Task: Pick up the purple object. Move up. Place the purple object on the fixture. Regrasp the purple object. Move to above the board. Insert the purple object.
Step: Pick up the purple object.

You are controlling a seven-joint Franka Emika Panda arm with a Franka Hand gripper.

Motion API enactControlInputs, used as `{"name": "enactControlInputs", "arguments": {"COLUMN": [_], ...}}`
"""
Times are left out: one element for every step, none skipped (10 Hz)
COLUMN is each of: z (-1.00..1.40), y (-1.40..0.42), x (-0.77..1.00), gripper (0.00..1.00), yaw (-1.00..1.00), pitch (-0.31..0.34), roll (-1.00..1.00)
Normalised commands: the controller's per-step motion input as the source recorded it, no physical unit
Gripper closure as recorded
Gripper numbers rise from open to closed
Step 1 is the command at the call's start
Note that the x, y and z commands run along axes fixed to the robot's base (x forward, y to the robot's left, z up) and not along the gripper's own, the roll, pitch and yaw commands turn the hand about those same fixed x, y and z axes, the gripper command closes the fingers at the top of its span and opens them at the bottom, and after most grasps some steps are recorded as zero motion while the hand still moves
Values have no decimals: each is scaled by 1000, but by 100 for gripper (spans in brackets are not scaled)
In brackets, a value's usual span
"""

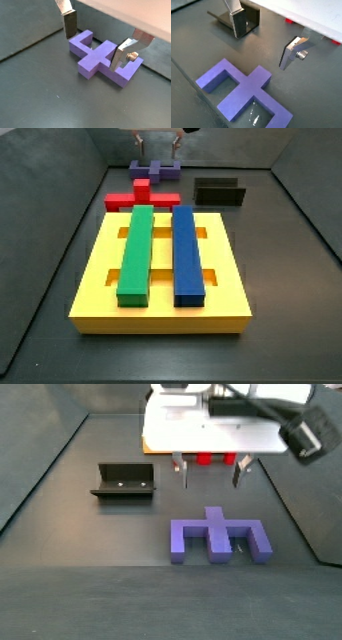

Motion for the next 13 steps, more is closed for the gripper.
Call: {"name": "enactControlInputs", "arguments": {"z": [-480,-577,-509,-440,-329,-389,-414,-409,-337,-89,0,0,0], "y": [9,191,283,283,180,69,0,0,23,49,0,0,0], "x": [234,6,-91,-229,-226,0,9,0,0,0,0,0,0], "gripper": [0,0,0,0,0,0,0,0,0,0,0,100,100], "yaw": [0,0,0,0,0,0,0,0,0,0,0,0,0], "pitch": [0,-23,-69,-100,-80,-24,-4,-9,-11,0,0,0,0], "roll": [-16,0,-7,-17,-63,-104,-116,-103,-97,-16,0,0,0]}}
